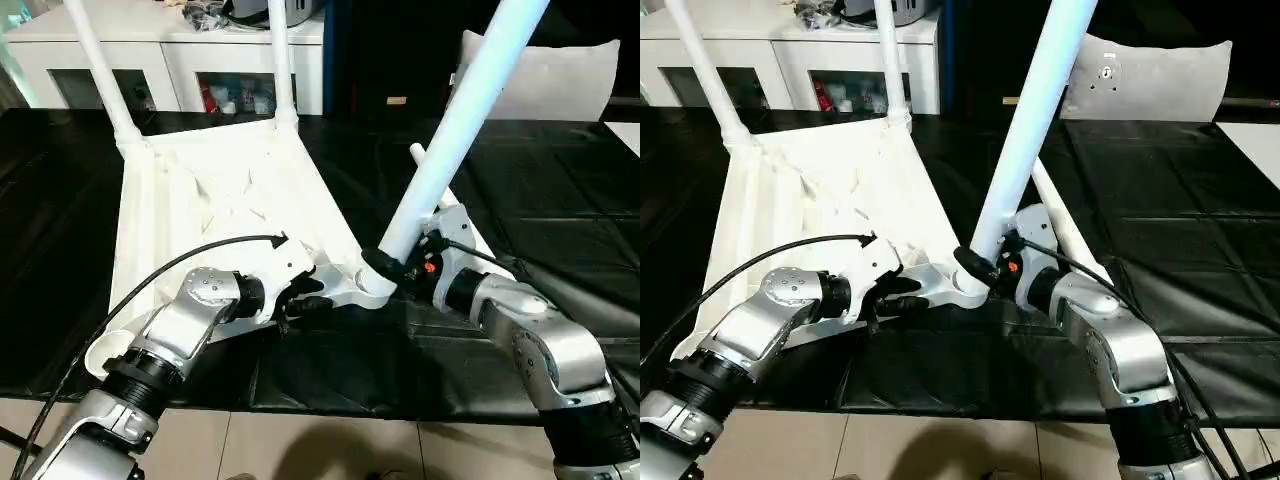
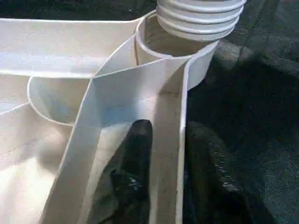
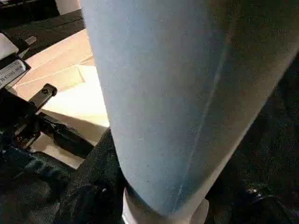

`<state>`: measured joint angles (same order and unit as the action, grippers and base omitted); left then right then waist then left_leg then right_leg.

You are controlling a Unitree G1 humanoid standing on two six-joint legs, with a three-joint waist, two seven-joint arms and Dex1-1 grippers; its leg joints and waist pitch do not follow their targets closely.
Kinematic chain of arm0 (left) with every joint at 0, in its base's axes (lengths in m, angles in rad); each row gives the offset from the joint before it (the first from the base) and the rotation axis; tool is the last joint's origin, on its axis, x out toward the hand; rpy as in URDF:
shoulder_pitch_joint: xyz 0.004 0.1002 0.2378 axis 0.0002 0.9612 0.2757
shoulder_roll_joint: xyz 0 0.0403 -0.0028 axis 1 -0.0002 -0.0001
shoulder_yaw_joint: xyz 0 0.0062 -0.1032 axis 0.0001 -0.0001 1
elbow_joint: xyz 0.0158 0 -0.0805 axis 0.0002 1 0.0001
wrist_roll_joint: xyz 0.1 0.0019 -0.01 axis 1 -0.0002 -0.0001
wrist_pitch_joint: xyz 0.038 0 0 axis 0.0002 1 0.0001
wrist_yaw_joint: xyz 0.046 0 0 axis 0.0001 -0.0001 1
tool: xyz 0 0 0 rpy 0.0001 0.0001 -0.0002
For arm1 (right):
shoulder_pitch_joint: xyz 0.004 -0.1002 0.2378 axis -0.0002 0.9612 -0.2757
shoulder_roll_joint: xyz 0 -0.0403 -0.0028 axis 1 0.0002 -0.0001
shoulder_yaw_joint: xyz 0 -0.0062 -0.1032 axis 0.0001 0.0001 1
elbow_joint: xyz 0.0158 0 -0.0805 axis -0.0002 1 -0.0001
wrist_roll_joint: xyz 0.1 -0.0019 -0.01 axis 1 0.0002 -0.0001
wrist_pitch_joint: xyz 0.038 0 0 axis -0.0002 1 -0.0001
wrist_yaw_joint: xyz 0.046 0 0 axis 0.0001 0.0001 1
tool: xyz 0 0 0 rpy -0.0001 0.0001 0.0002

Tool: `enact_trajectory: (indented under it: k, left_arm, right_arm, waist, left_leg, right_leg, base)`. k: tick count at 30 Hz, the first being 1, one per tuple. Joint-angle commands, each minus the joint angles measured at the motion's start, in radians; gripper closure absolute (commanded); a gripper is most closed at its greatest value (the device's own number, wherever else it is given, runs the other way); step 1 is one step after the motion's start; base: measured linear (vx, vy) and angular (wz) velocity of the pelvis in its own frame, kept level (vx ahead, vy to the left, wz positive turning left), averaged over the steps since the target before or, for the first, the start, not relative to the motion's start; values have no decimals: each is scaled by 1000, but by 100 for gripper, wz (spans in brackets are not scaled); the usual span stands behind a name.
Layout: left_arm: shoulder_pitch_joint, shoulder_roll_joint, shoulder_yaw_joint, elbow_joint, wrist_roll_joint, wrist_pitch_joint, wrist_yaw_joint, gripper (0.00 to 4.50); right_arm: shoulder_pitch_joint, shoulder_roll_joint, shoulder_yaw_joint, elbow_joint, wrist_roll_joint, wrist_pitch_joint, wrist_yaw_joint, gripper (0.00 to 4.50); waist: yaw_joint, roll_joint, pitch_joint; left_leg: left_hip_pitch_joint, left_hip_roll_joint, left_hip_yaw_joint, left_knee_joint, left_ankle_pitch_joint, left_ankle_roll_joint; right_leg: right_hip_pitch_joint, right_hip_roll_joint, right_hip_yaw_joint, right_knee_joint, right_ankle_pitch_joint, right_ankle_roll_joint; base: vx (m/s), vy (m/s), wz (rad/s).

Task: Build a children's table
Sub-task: Insert table leg to table base

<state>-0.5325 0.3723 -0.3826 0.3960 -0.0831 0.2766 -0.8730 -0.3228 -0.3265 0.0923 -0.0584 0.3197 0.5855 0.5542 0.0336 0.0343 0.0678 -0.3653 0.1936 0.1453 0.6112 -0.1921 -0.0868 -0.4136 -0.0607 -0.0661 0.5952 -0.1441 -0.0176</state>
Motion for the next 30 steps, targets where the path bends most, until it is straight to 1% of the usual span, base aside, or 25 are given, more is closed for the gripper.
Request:
enact_trajectory:
  k: [1, 2, 4, 5, 6, 9, 11, 12, 13, 14, 15, 17, 18, 21, 22, 23, 24, 25, 26, 27, 28, 29, 30]
  left_arm:
    - [-11, 3, -7, 26, 19, 0, 3, 354]
    - [-11, 3, -6, 26, 19, 0, 2, 354]
    - [-9, 5, -5, 26, 22, -4, -4, 370]
    - [-10, 5, -6, 26, 23, -9, -8, 376]
    - [-10, 4, -5, 27, 25, -10, -10, 383]
    - [-10, 3, -5, 28, 29, -15, -17, 412]
    - [-9, 3, -5, 31, 32, -20, -22, 418]
    - [-9, 3, -5, 32, 35, -24, -25, 430]
    - [-8, 3, -7, 31, 37, -28, -30, 430]
    - [-9, 4, -8, 30, 38, -31, -32, 440]
    - [-9, 4, -9, 30, 39, -34, -35, 446]
    - [-9, 7, -13, 26, 43, -40, -43, 449]
    - [-7, 12, -20, 21, 49, -50, -56, 450]
    - [-6, 23, -34, 19, 62, -71, -83, 450]
    - [-6, 23, -35, 20, 64, -74, -85, 450]
    - [-6, 29, -42, 19, 71, -88, -97, 450]
    - [-5, 42, -62, 20, 87, -124, -128, 450]
    - [-6, 48, -70, 20, 91, -138, -141, 450]
    - [-6, 56, -81, 21, 100, -160, -163, 450]
    - [-11, 69, -99, 27, 116, -187, -191, 450]
    - [-14, 76, -106, 29, 121, -195, -203, 450]
    - [-15, 79, -109, 30, 124, -198, -210, 450]
    - [-18, 84, -114, 34, 129, -206, -220, 450]
  right_arm:
    - [4, -6, 9, -16, -4, -13, 8, 259]
    - [4, -5, 9, -16, -4, -13, 8, 259]
    - [5, -5, 9, -16, -6, -13, 11, 259]
    - [4, -6, 10, -15, -7, -13, 13, 259]
    - [4, -7, 11, -13, -7, -13, 15, 259]
    - [1, -9, 14, -12, -9, -13, 20, 259]
    - [-1, -10, 16, -10, -11, -14, 22, 259]
    - [-2, -12, 17, -9, -12, -14, 25, 259]
    - [-2, -14, 20, -9, -14, -14, 27, 259]
    - [-2, -16, 21, -9, -14, -14, 29, 259]
    - [-3, -17, 21, -9, -16, -14, 31, 259]
    - [-4, -17, 21, -10, -17, -12, 33, 259]
    - [-8, -19, 21, -11, -17, -9, 39, 259]
    - [-26, -27, 29, -1, -18, -7, 62, 259]
    - [-28, -28, 29, 1, -18, -6, 64, 259]
    - [-35, -30, 33, 4, -16, -2, 72, 259]
    - [-49, -34, 40, 9, -7, 12, 91, 259]
    - [-54, -37, 44, 11, -3, 21, 99, 259]
    - [-62, -41, 51, 14, 3, 36, 111, 259]
    - [-75, -53, 70, 21, -1, 45, 134, 259]
    - [-81, -59, 79, 26, -5, 49, 143, 259]
    - [-84, -62, 84, 29, -8, 50, 149, 259]
    - [-88, -67, 92, 35, -12, 53, 158, 259]
  waist:
    - [0, -3, -78]
    - [0, -3, -77]
    - [0, -5, -77]
    - [-1, -8, -77]
    - [-1, -7, -77]
    - [-1, -6, -77]
    - [-2, -10, -77]
    - [-1, -9, -77]
    - [-2, -9, -76]
    - [-2, -7, -77]
    - [-2, -9, -78]
    - [-2, -9, -79]
    - [-2, -12, -79]
    - [-1, -12, -81]
    - [-2, -15, -80]
    - [-2, -14, -82]
    - [0, -15, -83]
    - [-2, -16, -82]
    - [1, -17, -82]
    - [2, -20, -83]
    - [2, -18, -82]
    - [1, -21, -81]
    - [4, -16, -81]
  left_leg:
    - [2, 10, 8, -68, -198, 22]
    - [2, 10, 8, -68, -207, 22]
    - [3, 9, 8, -68, -210, 23]
    - [2, 9, 8, -69, -210, 23]
    - [3, 9, 7, -69, -213, 24]
    - [3, 9, 7, -69, -218, 25]
    - [2, 9, 8, -69, -216, 28]
    - [2, 9, 7, -69, -213, 28]
    - [2, 9, 7, -69, -213, 28]
    - [3, 10, 7, -69, -213, 28]
    - [2, 10, 7, -69, -209, 28]
    - [1, 10, 7, -69, -203, 29]
    - [0, 10, 8, -69, -194, 32]
    - [-1, 12, 8, -69, -179, 35]
    - [-1, 12, 9, -69, -178, 36]
    - [-1, 12, 9, -68, -174, 36]
    - [-2, 12, 8, -68, -161, 41]
    - [-3, 13, 9, -68, -159, 42]
    - [0, 13, 10, -67, -155, 42]
    - [-2, 14, 10, -69, -147, 44]
    - [-1, 15, 10, -69, -144, 42]
    - [-1, 15, 11, -69, -145, 42]
    - [4, 17, 12, -70, -159, 35]
  right_leg:
    - [59, -57, 33, -88, -437, -111]
    - [59, -57, 32, -90, -451, -108]
    - [58, -57, 32, -92, -470, -100]
    - [58, -57, 31, -93, -475, -97]
    - [57, -57, 31, -93, -482, -94]
    - [56, -58, 31, -94, -489, -90]
    - [56, -58, 30, -96, -495, -86]
    - [56, -58, 30, -95, -498, -84]
    - [55, -58, 30, -95, -498, -83]
    - [55, -58, 31, -95, -496, -85]
    - [56, -58, 31, -94, -487, -86]
    - [56, -58, 32, -92, -475, -89]
    - [57, -58, 33, -91, -460, -95]
    - [59, -59, 35, -85, -421, -109]
    - [59, -58, 35, -85, -420, -111]
    - [60, -58, 35, -82, -413, -114]
    - [61, -60, 36, -80, -402, -118]
    - [61, -59, 37, -81, -399, -117]
    - [59, -59, 38, -79, -396, -120]
    - [62, -60, 38, -77, -386, -123]
    - [60, -60, 39, -76, -381, -126]
    - [60, -59, 39, -78, -381, -127]
    - [56, -61, 40, -79, -387, -131]
  base:
    - [0, 0, 0]
    - [0, 0, 0]
    - [0, 0, 0]
    - [0, 0, 0]
    - [0, 0, 0]
    - [0, 0, 0]
    - [0, 0, 0]
    - [0, 0, 0]
    - [0, 0, 0]
    - [0, 0, 0]
    - [0, 0, 0]
    - [0, 0, 0]
    - [0, 0, 0]
    - [0, 0, 0]
    - [0, 0, 0]
    - [0, 0, 0]
    - [0, 0, 0]
    - [0, 0, 0]
    - [0, 0, 0]
    - [0, 0, 0]
    - [0, 0, 0]
    - [0, 0, 0]
    - [0, 0, 0]
